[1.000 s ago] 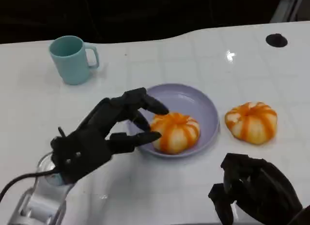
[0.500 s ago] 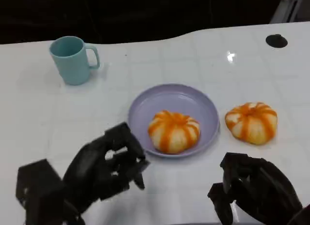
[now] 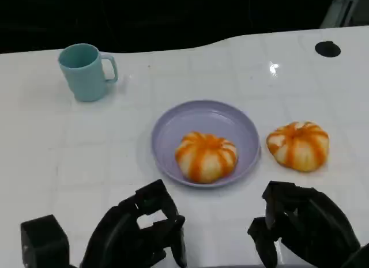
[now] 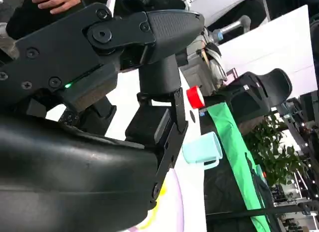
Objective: Grasp the bread from the table and place it into the plate.
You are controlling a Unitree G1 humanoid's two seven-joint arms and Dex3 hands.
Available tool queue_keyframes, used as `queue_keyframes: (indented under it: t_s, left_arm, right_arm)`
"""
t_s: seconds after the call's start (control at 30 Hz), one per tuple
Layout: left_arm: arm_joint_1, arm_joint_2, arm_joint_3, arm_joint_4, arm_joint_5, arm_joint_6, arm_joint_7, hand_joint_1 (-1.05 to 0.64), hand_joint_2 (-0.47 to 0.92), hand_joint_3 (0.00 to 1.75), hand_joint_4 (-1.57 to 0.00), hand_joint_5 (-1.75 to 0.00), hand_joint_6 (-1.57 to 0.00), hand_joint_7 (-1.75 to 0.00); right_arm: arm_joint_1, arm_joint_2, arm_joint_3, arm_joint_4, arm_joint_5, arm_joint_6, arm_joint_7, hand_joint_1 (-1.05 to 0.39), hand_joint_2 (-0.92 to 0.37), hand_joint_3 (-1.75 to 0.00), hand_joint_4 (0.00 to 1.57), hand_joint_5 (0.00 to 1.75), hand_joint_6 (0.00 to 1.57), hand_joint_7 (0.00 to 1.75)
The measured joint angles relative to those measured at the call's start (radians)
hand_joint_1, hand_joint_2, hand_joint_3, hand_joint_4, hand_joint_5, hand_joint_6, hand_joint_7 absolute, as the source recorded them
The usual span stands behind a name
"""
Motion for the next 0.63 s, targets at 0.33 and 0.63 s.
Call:
queue_keyframes:
  t_s: [0.33,0.63]
  left_arm:
    - [-0.001,-0.015,0.037,0.038,-0.049,0.011,-0.048,-0.62,0.92,0.36,-0.92,-1.75,-0.67,-1.75]
    - [-0.016,-0.019,0.073,0.074,-0.058,0.013,-0.078,-0.63,0.92,0.32,-0.95,-1.75,-0.70,-1.75]
  right_arm:
    - [-0.003,0.000,-0.001,0.008,0.000,-0.007,0.009,-0.94,-0.73,-0.39,1.25,1.52,1.08,1.40]
    - [-0.009,0.016,-0.002,0.041,-0.002,-0.042,0.006,-0.94,-0.74,-0.41,1.25,1.55,1.08,1.47]
